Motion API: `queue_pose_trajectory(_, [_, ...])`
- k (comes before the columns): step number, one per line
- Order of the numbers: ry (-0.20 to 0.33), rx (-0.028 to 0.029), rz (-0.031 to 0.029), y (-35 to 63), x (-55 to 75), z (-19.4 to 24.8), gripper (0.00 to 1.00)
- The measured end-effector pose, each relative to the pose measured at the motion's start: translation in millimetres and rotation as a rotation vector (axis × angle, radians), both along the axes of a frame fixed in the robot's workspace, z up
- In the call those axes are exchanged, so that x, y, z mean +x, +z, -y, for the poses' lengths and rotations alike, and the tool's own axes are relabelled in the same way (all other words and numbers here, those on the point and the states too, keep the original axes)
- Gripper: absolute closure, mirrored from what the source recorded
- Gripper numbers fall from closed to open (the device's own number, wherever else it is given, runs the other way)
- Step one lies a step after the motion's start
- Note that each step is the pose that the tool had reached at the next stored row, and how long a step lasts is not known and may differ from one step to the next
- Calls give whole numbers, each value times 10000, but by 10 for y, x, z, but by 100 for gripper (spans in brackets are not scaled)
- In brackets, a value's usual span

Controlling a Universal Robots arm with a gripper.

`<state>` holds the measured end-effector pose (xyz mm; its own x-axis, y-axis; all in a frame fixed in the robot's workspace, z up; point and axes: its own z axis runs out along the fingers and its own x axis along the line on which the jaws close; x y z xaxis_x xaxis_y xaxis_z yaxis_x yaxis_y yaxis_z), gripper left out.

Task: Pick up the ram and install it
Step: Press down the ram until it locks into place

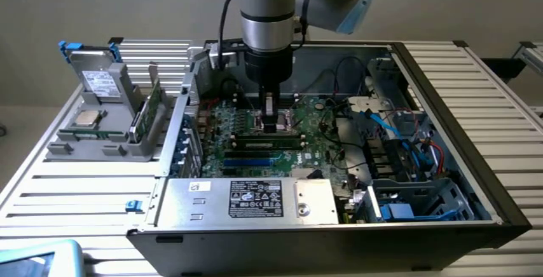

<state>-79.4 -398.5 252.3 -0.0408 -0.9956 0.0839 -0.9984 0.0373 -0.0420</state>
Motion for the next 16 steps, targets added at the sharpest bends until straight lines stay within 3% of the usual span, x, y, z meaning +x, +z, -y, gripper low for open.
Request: queue_pose_trajectory(16, [-2561,0,1,0,0,0,89])
